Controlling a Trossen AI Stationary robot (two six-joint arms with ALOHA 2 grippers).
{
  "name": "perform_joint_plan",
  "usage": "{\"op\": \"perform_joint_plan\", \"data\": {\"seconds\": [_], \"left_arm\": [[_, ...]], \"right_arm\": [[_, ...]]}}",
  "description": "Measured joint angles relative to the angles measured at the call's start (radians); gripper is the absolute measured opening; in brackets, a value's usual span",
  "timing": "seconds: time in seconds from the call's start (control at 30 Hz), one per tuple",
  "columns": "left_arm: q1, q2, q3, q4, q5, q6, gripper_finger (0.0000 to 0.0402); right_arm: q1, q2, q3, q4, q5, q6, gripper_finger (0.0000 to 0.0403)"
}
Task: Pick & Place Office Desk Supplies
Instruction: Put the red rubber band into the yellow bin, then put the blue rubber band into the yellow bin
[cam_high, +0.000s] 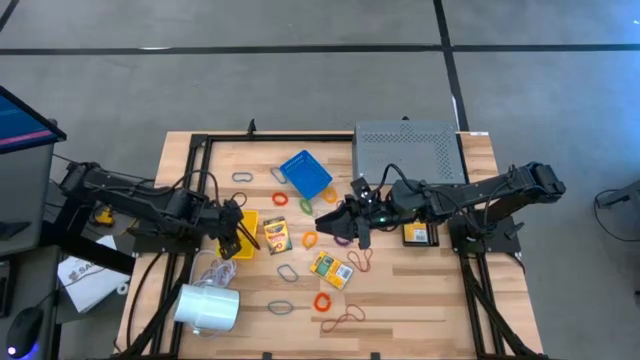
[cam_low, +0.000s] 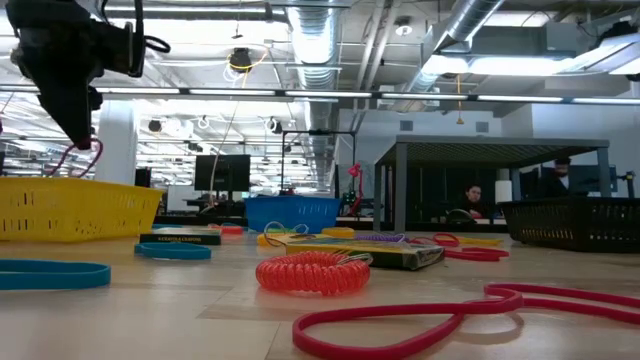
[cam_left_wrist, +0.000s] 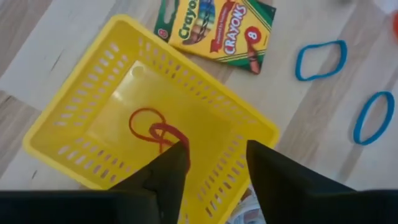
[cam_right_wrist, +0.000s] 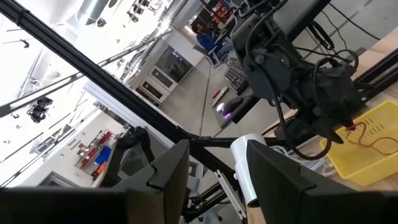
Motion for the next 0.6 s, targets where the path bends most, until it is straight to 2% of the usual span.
{"op": "perform_joint_plan", "data": {"seconds": [0.4, 0.47, 0.6], "left_arm": [[0.000, -0.002, 0.000, 0.016, 0.020, 0.006, 0.0192], [0.000, -0.009, 0.000, 0.063, 0.044, 0.032, 0.0195], [0.000, -0.009, 0.000, 0.261, 0.132, 0.111, 0.0199]], "right_arm": [[0.000, 0.000, 0.000, 0.002, 0.000, -0.002, 0.0159], [0.000, 0.000, 0.000, 0.002, -0.001, -0.003, 0.0159], [0.000, 0.000, 0.000, 0.002, -0.001, -0.003, 0.0159]]}}
